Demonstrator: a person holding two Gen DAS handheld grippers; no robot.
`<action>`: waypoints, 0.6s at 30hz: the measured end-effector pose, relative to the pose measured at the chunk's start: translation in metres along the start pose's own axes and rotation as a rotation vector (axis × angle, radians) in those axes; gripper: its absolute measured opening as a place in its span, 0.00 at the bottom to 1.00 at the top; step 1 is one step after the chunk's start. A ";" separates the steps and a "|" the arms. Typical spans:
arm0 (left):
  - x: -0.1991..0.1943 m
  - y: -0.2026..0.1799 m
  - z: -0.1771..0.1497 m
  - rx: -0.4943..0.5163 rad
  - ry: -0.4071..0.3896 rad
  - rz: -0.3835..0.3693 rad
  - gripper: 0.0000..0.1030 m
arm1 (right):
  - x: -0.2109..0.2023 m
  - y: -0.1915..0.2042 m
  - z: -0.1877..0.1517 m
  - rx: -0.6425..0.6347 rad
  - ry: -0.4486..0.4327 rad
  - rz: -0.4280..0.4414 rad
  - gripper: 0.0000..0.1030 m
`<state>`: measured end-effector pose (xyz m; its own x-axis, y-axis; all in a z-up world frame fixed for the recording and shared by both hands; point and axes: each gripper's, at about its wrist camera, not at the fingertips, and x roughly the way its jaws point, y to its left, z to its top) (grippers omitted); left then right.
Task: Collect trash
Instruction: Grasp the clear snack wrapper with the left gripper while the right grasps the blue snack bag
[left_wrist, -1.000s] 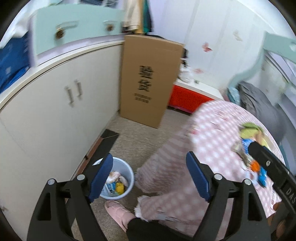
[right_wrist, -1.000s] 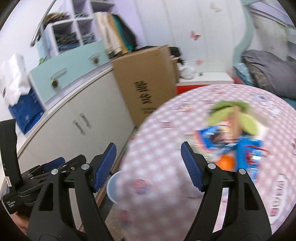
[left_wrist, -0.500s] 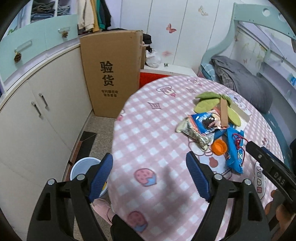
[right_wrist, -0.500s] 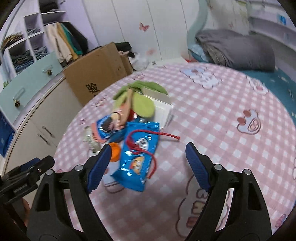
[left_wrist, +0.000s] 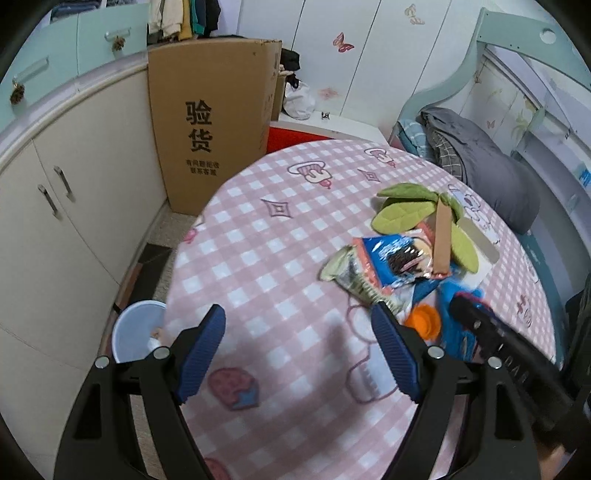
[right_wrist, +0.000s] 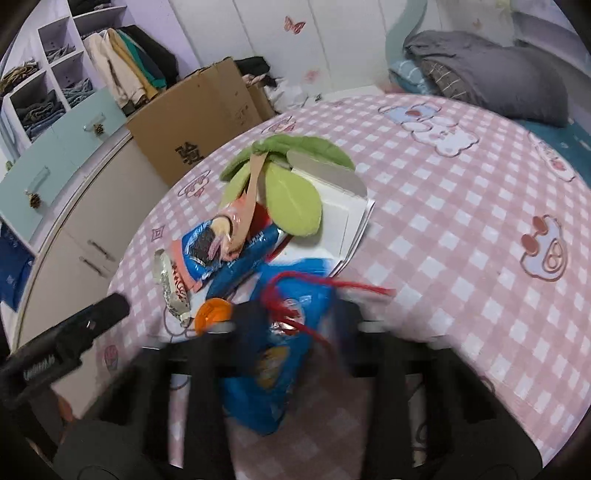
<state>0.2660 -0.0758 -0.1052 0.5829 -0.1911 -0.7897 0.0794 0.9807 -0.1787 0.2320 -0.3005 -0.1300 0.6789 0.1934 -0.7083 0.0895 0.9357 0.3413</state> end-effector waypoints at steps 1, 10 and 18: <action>0.002 -0.002 0.002 -0.006 0.003 -0.004 0.77 | 0.000 -0.001 0.000 -0.001 0.004 0.007 0.14; 0.028 -0.025 0.004 -0.018 0.042 -0.046 0.77 | -0.018 -0.005 -0.005 -0.022 -0.047 0.004 0.09; 0.033 -0.030 0.007 -0.015 0.057 -0.056 0.30 | -0.026 -0.004 -0.005 -0.027 -0.083 0.014 0.08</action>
<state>0.2885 -0.1111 -0.1224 0.5307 -0.2481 -0.8105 0.0983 0.9678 -0.2318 0.2101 -0.3080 -0.1166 0.7381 0.1823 -0.6496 0.0609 0.9409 0.3332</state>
